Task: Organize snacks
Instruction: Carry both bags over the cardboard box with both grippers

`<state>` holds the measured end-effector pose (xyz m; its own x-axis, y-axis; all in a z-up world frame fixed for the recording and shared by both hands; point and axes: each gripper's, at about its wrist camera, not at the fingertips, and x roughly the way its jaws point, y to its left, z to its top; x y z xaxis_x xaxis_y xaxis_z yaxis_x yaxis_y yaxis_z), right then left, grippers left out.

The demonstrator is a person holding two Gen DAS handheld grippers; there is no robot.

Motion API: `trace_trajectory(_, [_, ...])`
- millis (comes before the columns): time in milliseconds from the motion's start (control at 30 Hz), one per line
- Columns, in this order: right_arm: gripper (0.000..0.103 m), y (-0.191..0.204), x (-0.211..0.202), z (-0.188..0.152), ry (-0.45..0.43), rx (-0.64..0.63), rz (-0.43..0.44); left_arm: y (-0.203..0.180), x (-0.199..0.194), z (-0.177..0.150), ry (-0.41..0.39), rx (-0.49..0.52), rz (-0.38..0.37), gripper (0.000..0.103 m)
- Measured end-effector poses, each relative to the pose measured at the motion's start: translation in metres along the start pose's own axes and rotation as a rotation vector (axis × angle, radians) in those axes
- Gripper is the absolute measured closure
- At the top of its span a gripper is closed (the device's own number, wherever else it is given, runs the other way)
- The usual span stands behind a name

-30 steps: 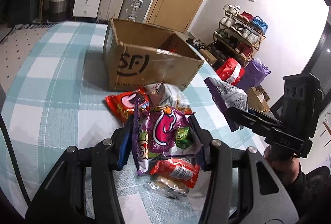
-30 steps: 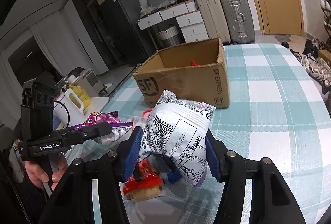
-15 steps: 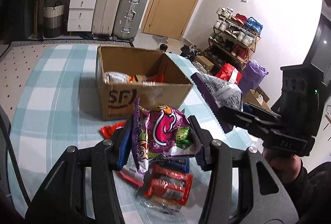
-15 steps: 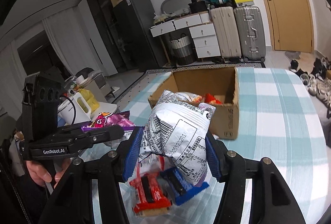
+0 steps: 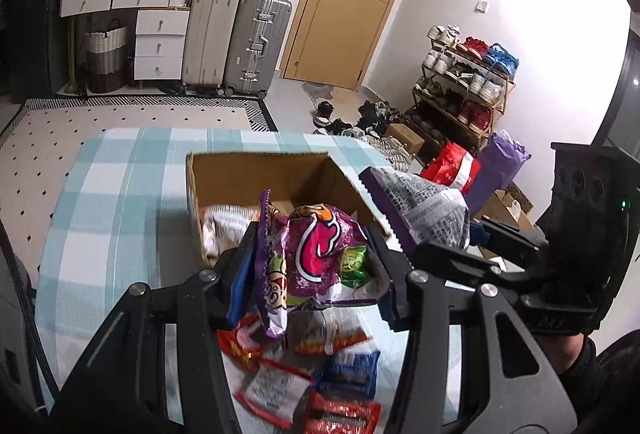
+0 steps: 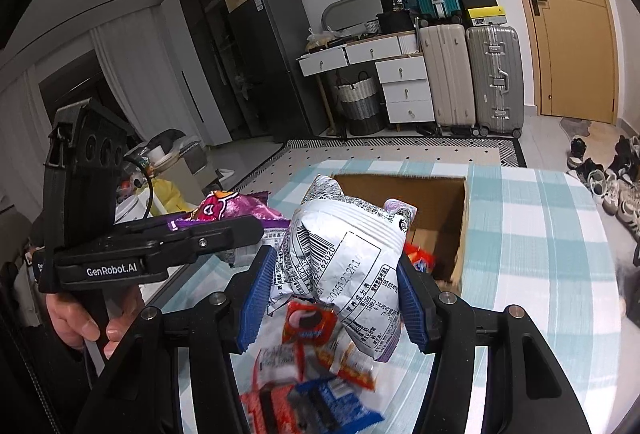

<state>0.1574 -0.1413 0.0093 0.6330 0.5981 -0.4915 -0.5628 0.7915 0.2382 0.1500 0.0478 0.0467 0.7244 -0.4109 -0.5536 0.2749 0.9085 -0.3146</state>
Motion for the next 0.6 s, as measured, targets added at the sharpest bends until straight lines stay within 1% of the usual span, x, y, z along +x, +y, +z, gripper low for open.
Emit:
trace_trajectory(233, [0.045, -0.012, 0.021, 0.026, 0.008, -0.014, 0.003, 0.001, 0.025, 0.034, -0.003, -0.006, 0.011, 0.056])
trace_trajectory(433, [0.045, -0.026, 0.044, 0.044, 0.016, -0.008, -0.003, 0.013, 0.065, 0.056, 0.028, -0.023, 0.018, 0.056])
trace_trajectory(600, [0.045, -0.038, 0.065, 0.049, 0.039, -0.009, -0.012, 0.028, 0.099, 0.064, 0.057, -0.028, 0.02, 0.056])
